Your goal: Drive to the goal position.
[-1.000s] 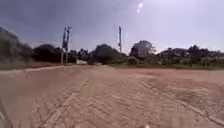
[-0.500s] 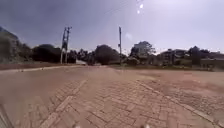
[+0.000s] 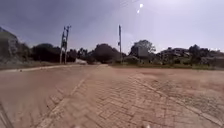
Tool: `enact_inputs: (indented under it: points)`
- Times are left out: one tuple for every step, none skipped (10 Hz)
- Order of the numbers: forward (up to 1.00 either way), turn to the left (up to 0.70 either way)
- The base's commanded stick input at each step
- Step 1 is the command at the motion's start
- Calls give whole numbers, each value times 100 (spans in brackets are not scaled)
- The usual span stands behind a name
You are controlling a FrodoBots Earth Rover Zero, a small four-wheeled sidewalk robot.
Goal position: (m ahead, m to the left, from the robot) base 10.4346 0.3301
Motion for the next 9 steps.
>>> enact_inputs:
  points:
    - [30, 0]
    - [30, 0]
    - [30, 0]
    - [30, 0]
    - [30, 0]
    - [30, 0]
    - [30, 0]
    - [30, 0]
    - [30, 0]
